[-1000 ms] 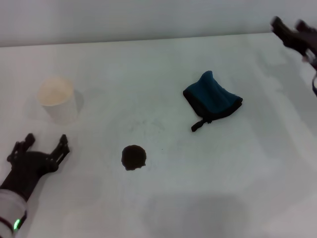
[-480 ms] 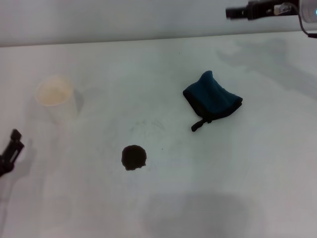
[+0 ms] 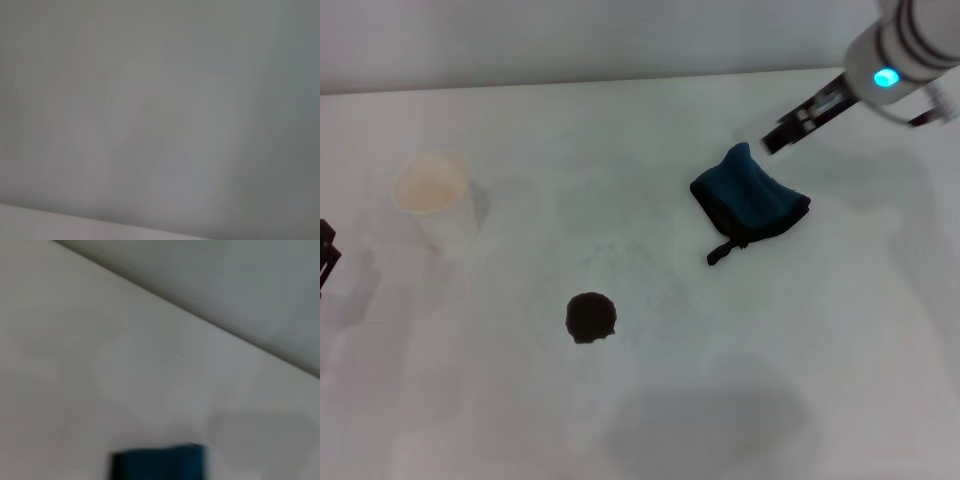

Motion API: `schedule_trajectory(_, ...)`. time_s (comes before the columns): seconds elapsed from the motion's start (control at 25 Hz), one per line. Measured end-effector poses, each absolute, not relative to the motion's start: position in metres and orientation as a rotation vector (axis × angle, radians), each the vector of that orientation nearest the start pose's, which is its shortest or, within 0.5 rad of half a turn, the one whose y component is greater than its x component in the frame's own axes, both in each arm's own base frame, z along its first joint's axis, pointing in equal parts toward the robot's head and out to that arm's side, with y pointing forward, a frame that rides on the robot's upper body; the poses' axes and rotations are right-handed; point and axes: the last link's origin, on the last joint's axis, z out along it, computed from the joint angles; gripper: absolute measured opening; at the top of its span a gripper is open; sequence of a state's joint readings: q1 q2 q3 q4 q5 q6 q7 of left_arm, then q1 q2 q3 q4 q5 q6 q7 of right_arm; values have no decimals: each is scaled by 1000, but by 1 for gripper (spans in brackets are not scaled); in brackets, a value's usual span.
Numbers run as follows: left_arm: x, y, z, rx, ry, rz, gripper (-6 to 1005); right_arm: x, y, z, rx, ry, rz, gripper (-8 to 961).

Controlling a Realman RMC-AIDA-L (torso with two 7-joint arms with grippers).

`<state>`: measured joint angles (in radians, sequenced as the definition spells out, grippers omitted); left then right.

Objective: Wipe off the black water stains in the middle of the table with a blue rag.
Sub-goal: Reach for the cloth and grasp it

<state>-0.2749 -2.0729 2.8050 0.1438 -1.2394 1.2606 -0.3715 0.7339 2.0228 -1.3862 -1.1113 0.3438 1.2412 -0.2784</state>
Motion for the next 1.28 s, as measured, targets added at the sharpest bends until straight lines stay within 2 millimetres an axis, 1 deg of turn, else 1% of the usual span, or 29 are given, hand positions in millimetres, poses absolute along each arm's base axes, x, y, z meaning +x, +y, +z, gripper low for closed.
schedule_trajectory(0.12,-366,262,-28,-1600,-806,-783,887,195,417,-3,-2210,1116,-334,728)
schedule_trajectory(0.2,-363,265,-29,-1615,-797,-786,887,200,417,-15,-2219,1171,-280,701)
schedule_trajectory(0.24,-362,266,-29,-1622,-793,-787,887,200,417,-15,-2219,1171,-280,701)
schedule_trajectory(0.44,-360,266,-31,-1641,-787,-788,887,210,419,-27,-2205,1243,-210,699)
schedule_trajectory(0.56,-361,266,-31,-1643,-786,-788,887,215,419,-32,-2205,1222,-215,698)
schedule_trajectory(0.84,-361,270,-29,-1650,-774,-778,887,221,421,-38,-2193,1176,-205,696)
schedule_trajectory(1.28,-359,276,-26,-1660,-754,-774,888,236,419,-36,-2156,1174,-256,685)
